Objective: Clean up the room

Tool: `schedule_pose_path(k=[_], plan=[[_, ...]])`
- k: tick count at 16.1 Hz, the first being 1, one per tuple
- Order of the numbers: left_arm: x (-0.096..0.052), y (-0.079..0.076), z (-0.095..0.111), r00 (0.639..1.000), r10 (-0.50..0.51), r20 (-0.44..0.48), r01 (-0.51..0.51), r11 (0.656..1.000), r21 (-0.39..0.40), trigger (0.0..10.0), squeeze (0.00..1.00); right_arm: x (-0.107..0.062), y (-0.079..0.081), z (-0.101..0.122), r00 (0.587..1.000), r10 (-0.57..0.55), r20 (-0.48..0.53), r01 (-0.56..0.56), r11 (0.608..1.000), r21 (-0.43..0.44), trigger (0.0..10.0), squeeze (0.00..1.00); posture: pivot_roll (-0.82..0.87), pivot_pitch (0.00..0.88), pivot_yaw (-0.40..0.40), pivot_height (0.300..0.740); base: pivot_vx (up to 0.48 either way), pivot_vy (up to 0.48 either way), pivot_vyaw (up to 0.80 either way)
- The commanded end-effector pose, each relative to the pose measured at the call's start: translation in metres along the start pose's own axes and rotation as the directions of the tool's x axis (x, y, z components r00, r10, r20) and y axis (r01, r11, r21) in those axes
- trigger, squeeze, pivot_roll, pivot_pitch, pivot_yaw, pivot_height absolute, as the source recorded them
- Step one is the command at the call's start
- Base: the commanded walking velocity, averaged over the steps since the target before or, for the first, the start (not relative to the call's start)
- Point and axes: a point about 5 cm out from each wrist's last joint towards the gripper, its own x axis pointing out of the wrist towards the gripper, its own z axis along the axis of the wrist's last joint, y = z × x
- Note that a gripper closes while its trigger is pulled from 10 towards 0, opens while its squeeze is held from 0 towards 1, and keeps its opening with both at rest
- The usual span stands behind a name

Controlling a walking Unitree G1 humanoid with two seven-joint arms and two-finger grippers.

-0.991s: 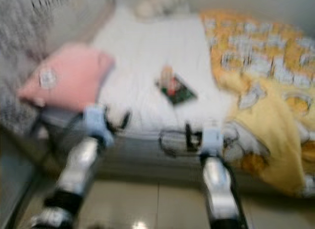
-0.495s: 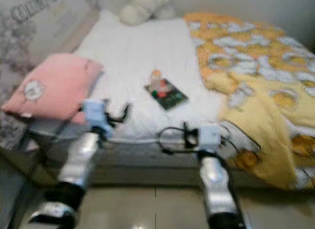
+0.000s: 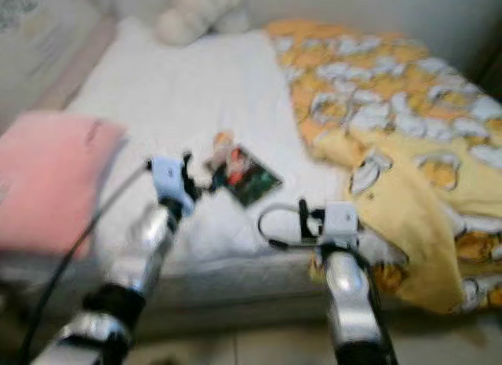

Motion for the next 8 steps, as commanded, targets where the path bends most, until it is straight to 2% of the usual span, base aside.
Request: schedule_pose_path(k=[1,3,5,6,8], plan=[[0.002,0.0,-0.009,0.998,0.018,-0.053,-0.018,1.0,0.009,10.0,0.0,-0.002,0.005,-0.004,1.0,0.006,-0.023,-0.006,1.0,0.01,10.0,0.0,0.03,0.0,-0.023,0.74,0.48,0.0,-0.72],[0.02,-0.008,-0.007,0.994,0.018,-0.105,-0.014,0.999,0.034,10.0,0.0,-0.007,0.008,-0.008,0.999,0.016,-0.041,-0.016,1.0,-0.004,10.0,0.0,0.01,0.0,-0.026,0.74,0.48,0.0,-0.72],[0.03,-0.011,-0.008,0.985,0.049,-0.165,-0.039,0.997,0.063,10.0,0.0,-0.013,0.008,-0.008,0.999,0.034,-0.039,-0.035,0.999,-0.023,10.0,0.0,-0.02,0.0,-0.026,0.74,0.48,0.0,0.0],[0.033,-0.006,-0.01,0.971,0.114,-0.21,-0.099,0.992,0.082,10.0,0.0,-0.017,0.006,-0.008,0.999,0.034,-0.04,-0.035,0.999,-0.026,10.0,0.0,-0.04,0.0,-0.025,0.74,0.48,0.0,0.0],[0.037,0.002,-0.008,0.944,0.225,-0.241,-0.19,0.969,0.159,10.0,0.0,-0.029,-0.001,-0.01,0.999,0.022,-0.047,-0.023,0.999,-0.024,10.0,0.0,-0.08,0.0,-0.018,0.74,0.0,0.0,0.0]])
